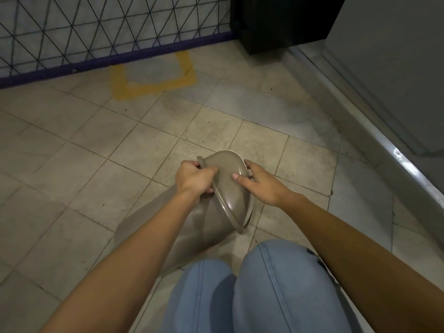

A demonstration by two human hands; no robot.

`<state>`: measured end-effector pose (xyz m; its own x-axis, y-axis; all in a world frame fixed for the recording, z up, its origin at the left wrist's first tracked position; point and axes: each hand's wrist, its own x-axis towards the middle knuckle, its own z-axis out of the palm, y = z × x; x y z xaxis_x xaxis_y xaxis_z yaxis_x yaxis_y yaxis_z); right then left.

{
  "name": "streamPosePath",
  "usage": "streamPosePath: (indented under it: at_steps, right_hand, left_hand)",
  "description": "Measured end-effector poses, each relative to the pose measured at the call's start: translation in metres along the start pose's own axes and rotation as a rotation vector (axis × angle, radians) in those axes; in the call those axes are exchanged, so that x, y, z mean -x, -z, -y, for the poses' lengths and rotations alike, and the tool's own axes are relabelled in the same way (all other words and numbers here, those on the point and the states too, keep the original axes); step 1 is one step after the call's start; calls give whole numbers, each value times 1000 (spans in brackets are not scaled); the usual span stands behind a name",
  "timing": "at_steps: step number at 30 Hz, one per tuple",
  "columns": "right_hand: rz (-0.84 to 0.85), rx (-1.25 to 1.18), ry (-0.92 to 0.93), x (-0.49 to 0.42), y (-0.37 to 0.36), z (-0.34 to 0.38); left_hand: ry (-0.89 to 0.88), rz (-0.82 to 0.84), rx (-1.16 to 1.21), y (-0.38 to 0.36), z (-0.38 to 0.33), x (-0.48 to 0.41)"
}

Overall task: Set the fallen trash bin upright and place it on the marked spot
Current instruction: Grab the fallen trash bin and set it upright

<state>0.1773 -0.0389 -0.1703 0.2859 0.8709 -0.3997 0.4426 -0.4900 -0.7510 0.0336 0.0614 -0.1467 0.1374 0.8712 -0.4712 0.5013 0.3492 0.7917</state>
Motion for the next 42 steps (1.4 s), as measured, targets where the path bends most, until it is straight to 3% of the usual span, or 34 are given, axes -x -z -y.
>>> streamPosePath:
  at_steps: [8, 14, 19, 27, 42]
  right_hand:
    - [-89, -12, -69, 5, 6, 16]
    - [-144, -188, -144, 10, 2, 28]
    - [-101, -296, -326, 13, 2, 35]
    - [-42, -518, -422, 23, -3, 36]
    - [-25, -519, -327, 37, 9, 57]
  left_hand:
    - [-45, -2, 136, 45, -16, 10]
    - [-30, 3, 278, 73, -19, 14]
    - [-29, 13, 374, 88, -16, 18]
    - [-37, -4, 467, 105, -4, 19]
    - [-43, -124, 481, 115, 23, 15]
